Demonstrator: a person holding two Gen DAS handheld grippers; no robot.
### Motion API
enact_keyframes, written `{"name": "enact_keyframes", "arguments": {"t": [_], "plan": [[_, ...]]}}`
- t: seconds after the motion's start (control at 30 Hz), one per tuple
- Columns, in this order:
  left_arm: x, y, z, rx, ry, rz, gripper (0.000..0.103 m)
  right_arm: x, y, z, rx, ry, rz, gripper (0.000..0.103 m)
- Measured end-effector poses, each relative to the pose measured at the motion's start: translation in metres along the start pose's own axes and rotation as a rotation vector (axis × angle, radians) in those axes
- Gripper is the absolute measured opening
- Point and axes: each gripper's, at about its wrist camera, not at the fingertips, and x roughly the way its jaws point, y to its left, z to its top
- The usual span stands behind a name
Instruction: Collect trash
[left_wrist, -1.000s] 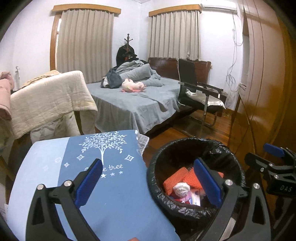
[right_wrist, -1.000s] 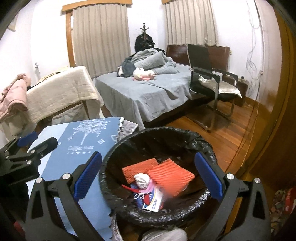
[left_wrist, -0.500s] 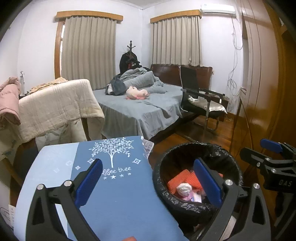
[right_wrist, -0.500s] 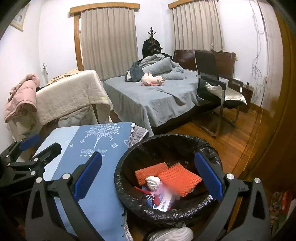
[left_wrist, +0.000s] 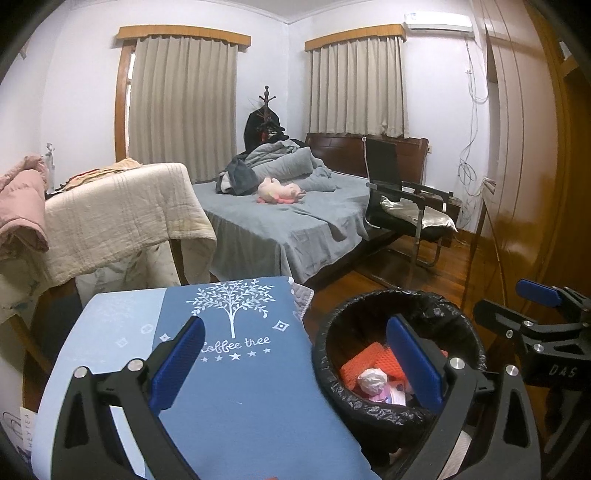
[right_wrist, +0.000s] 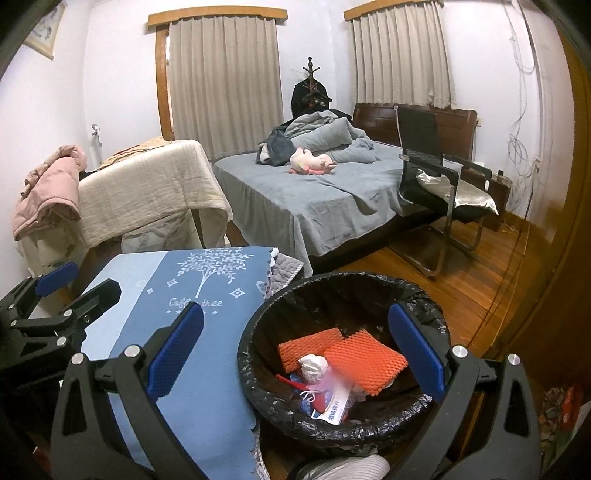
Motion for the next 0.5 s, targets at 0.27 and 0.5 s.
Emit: {"name": "enact_keyframes", "arguments": {"t": [0.27, 0.5], "plan": [[0.0002, 0.0006, 0.0001, 0.001, 0.002, 0.000, 0.097, 0.0010, 0.0010, 0.0003, 0.000, 0.001, 0.000, 0.098], [-0.0011, 0.0037, 0.0009, -0.001, 0.003, 0.003, 0.097, 0.0013, 0.0016, 0.0008, -0.001, -0.001, 0.001, 0.097]]}}
